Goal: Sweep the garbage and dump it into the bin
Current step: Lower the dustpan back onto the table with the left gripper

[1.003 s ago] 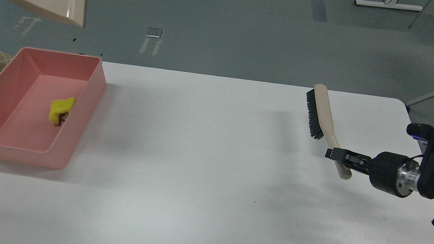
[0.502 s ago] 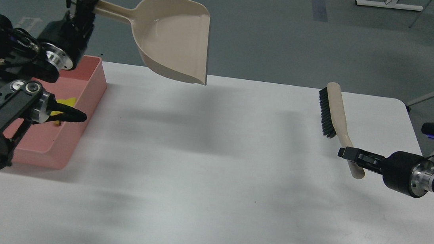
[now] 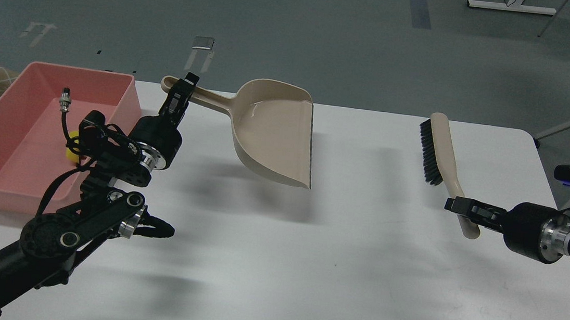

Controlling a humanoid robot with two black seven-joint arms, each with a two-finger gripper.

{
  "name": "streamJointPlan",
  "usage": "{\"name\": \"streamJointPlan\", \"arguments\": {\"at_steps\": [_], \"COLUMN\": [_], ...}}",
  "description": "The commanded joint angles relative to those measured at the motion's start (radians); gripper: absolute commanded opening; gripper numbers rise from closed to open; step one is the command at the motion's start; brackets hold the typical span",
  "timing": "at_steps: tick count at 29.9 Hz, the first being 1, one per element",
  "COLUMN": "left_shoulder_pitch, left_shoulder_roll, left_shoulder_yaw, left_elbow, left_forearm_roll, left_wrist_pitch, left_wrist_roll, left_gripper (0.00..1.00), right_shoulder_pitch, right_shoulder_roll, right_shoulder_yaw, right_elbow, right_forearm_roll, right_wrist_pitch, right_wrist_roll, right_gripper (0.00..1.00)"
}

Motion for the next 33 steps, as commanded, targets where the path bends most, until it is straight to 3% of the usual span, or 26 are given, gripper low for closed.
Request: {"name": "streamJointPlan", "arguments": {"at_steps": [1, 10, 16, 20, 22, 25, 28, 33], "left_shoulder_pitch": [0.022, 0.019, 0.019, 0.019, 0.019, 0.017, 0.02, 0.029], "left_shoulder_roll": [-0.031, -0.083, -0.084, -0.084, -0.084, -0.081, -0.077, -0.067], "left_shoulder_yaw": [-0.001, -0.001, 0.0, 0.0, 0.0, 0.0, 0.001, 0.004], "left_elbow": [0.031, 0.138, 0.146, 0.146, 0.146, 0.146, 0.146, 0.141], "left_forearm_roll": [0.023, 0.023, 0.019, 0.018, 0.018, 0.018, 0.019, 0.019], "left_wrist_pitch": [0.01, 0.007, -0.004, -0.01, -0.011, -0.021, -0.068, -0.103], "left_wrist_roll": [-0.001, -0.004, -0.015, -0.015, -0.015, -0.017, -0.017, -0.018], "left_gripper": [0.0, 0.0, 0.0, 0.29, 0.64, 0.91, 0.97, 0.97], "right_shoulder_pitch": [0.0, -0.008, -0.009, -0.012, -0.014, -0.014, -0.014, -0.014], "right_shoulder_roll": [0.001, 0.005, 0.005, 0.007, 0.007, 0.008, 0.008, 0.008], "right_shoulder_yaw": [-0.003, -0.001, -0.003, -0.001, -0.003, -0.003, -0.001, -0.001], "right_elbow": [0.0, 0.001, 0.0, 0.0, 0.0, 0.0, 0.0, -0.003], "right_forearm_roll": [-0.001, 0.001, 0.001, 0.001, 0.001, 0.001, 0.001, 0.001], "right_wrist_pitch": [0.0, 0.002, 0.002, 0.002, 0.002, 0.002, 0.005, 0.017], "right_wrist_roll": [0.0, 0.008, 0.014, 0.014, 0.014, 0.015, 0.021, 0.037], "right_gripper": [0.0, 0.0, 0.0, 0.0, 0.0, 0.0, 0.0, 0.0]}}
